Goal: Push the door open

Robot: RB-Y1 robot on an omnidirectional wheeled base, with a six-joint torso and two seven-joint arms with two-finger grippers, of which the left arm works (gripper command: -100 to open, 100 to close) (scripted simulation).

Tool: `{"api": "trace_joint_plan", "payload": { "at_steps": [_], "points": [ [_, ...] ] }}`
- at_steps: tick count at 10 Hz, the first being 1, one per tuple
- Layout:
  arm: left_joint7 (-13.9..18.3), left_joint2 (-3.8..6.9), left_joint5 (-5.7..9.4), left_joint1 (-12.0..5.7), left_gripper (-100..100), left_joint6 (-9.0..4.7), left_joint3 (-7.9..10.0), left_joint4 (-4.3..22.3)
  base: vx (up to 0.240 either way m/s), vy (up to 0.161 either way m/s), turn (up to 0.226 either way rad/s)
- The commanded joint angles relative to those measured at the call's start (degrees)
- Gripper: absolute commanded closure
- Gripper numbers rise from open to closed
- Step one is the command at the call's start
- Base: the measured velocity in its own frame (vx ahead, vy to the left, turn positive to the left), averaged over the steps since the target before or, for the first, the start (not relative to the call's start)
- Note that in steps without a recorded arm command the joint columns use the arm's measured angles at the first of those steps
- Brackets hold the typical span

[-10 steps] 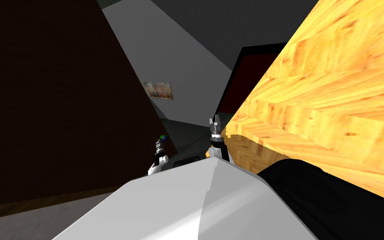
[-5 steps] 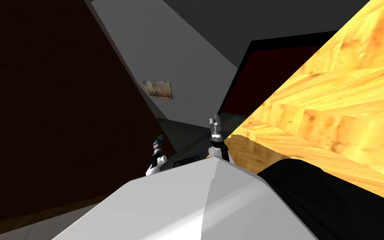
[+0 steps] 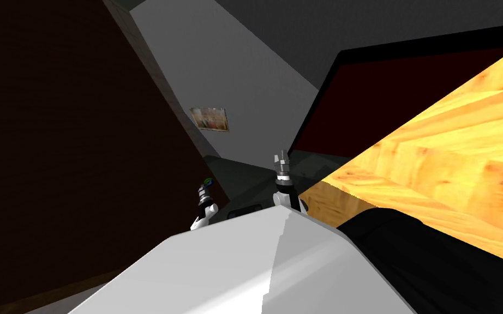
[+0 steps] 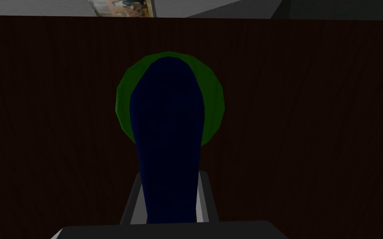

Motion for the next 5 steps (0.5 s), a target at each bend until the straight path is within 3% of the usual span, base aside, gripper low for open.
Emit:
{"api": "trace_joint_plan", "payload": {
  "at_steps": [1,2,3,5],
  "points": [
    [-0.4,-0.91,0.54,-0.46,100,-0.47,0.91,-0.2,0.199,-0.006,0.062],
    [-0.3,-0.54,0.38,0.08,100,-0.03,0.68,-0.3,0.088,0.003,0.033],
    [-0.9,0.79,1.2,0.08,100,-0.26,1.97,-0.6,0.149,0.011,0.017],
    [-0.9,0.79,1.2,0.08,100,-0.26,1.97,-0.6,0.115,-0.006,0.024]
  ]
}}
